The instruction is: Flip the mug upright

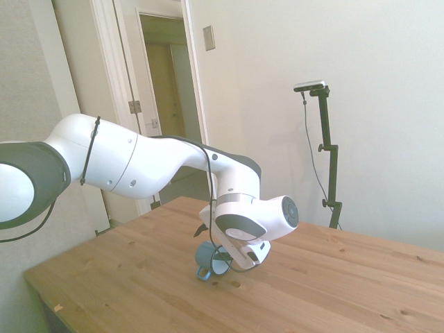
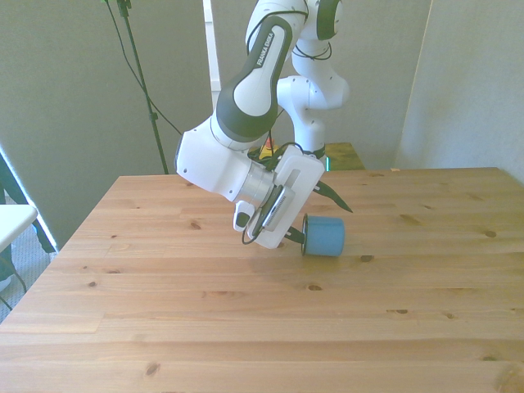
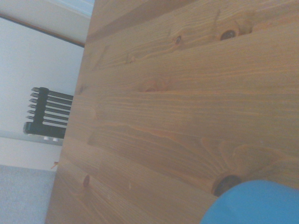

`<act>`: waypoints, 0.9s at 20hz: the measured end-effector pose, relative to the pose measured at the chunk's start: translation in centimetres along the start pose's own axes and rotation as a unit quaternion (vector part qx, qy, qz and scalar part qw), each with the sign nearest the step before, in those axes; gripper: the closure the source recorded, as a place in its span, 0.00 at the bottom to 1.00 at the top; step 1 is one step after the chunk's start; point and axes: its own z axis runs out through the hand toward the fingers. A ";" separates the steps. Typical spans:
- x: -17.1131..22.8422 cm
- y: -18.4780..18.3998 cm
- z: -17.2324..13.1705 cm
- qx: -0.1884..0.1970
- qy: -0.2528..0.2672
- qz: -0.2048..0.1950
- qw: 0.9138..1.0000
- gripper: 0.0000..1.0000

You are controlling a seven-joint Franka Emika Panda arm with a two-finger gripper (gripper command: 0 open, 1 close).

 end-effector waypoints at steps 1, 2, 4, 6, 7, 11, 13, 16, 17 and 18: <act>-0.1 -0.1 0.1 0.003 -0.003 -0.001 1.000 1.00; -0.1 -0.1 0.1 0.005 -0.004 -0.002 1.000 1.00; -0.2 0.0 0.0 0.007 -0.007 -0.003 1.000 1.00; -0.3 0.0 -0.1 0.010 -0.010 -0.003 1.000 1.00; -0.3 0.0 -0.3 0.011 -0.011 -0.003 1.000 1.00; -0.4 0.0 -0.4 0.013 -0.015 -0.003 1.000 1.00; -0.3 0.0 -0.4 0.013 -0.016 -0.003 1.000 1.00; -0.3 0.0 -0.4 0.014 -0.016 -0.003 1.000 1.00; -0.3 0.0 -0.4 0.014 -0.016 -0.003 1.000 1.00; -0.3 0.0 -0.4 0.014 -0.016 -0.004 1.000 1.00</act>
